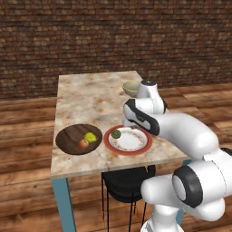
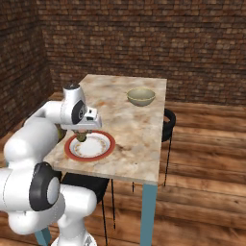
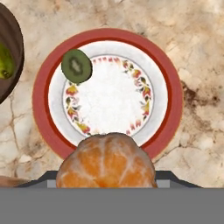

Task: Take the fruits from the plate on the dining counter and place two fruits in each bowl.

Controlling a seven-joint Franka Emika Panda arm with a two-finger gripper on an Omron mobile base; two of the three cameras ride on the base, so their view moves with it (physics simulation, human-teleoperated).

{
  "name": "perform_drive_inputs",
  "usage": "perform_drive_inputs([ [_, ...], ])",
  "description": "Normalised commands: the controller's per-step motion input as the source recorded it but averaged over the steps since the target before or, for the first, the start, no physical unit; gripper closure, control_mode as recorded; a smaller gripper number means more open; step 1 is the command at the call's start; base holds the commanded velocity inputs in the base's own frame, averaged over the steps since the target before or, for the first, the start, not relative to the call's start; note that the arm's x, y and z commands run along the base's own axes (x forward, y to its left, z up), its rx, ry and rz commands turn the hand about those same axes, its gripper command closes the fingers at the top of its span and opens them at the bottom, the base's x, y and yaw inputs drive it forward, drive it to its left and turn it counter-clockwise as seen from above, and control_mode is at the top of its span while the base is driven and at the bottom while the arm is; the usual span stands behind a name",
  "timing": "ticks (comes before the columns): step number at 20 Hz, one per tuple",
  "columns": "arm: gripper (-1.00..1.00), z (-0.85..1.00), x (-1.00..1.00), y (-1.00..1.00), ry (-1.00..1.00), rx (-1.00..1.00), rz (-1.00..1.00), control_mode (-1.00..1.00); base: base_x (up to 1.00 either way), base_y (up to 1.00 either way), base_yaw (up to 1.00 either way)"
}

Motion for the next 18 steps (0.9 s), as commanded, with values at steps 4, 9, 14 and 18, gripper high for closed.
perform_drive_inputs([
  [4, 1.00, 0.24, -0.01, -0.25, 0.00, 0.01, -0.05, -1.00, 0.00, 0.00, 0.00],
  [9, 1.00, 0.12, 0.00, -0.07, 0.00, 0.04, -0.10, -1.00, 0.00, 0.00, 0.00],
  [14, 1.00, 0.01, 0.00, -0.06, 0.00, 0.00, -0.06, -1.00, 0.00, 0.00, 0.00],
  [18, 1.00, 0.00, 0.00, -0.04, 0.00, 0.00, -0.04, 1.00, 0.00, -0.03, 0.00],
])
